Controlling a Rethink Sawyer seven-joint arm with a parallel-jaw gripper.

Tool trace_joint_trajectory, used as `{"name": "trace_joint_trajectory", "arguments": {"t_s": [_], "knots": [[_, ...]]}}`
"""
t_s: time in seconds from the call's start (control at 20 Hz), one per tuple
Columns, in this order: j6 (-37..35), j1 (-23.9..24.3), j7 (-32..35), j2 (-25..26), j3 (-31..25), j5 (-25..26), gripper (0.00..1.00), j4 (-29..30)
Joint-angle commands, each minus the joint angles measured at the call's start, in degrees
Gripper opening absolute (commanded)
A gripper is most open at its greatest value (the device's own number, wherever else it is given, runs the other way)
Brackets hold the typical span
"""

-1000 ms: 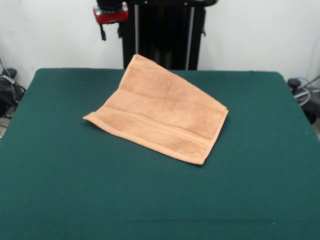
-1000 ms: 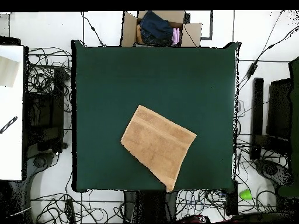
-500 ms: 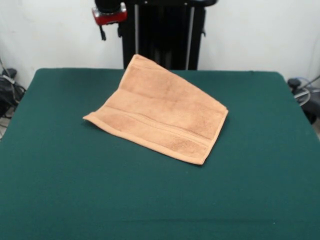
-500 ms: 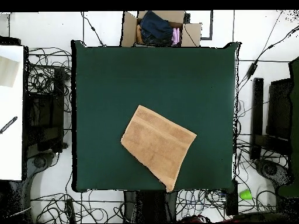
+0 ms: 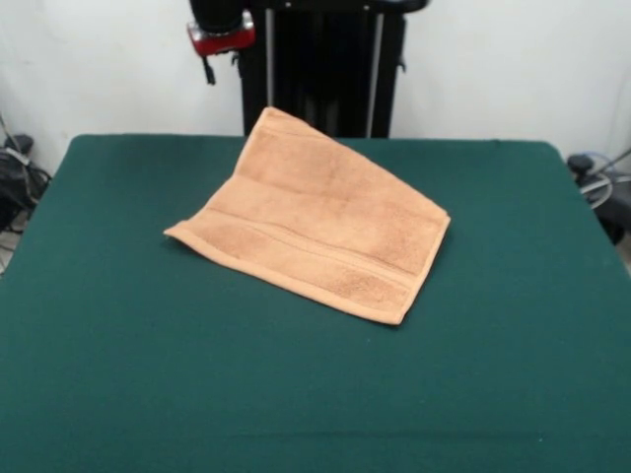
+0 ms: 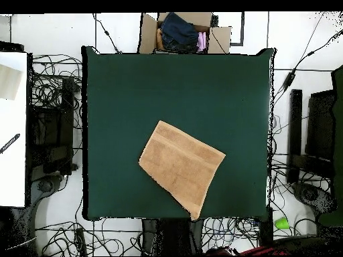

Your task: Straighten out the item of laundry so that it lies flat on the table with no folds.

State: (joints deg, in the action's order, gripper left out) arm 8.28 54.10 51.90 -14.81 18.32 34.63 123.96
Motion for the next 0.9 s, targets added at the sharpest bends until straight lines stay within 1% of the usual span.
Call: {"name": "trace_joint_trajectory", "arguments": {"t_s": [0.05, 0.7, 0.8, 0.9], "knots": [[2.49, 0.72, 11.08, 9.17, -4.35, 2.31, 1.00, -4.43], [11.72, 0.70, 12.57, 18.60, -3.29, 1.77, 1.00, -8.41], [12.59, 0.82, 12.57, 19.27, -3.21, 1.76, 1.00, -8.72], [14.43, 1.11, 12.64, 21.28, -3.02, 1.68, 1.00, -9.93]]}}
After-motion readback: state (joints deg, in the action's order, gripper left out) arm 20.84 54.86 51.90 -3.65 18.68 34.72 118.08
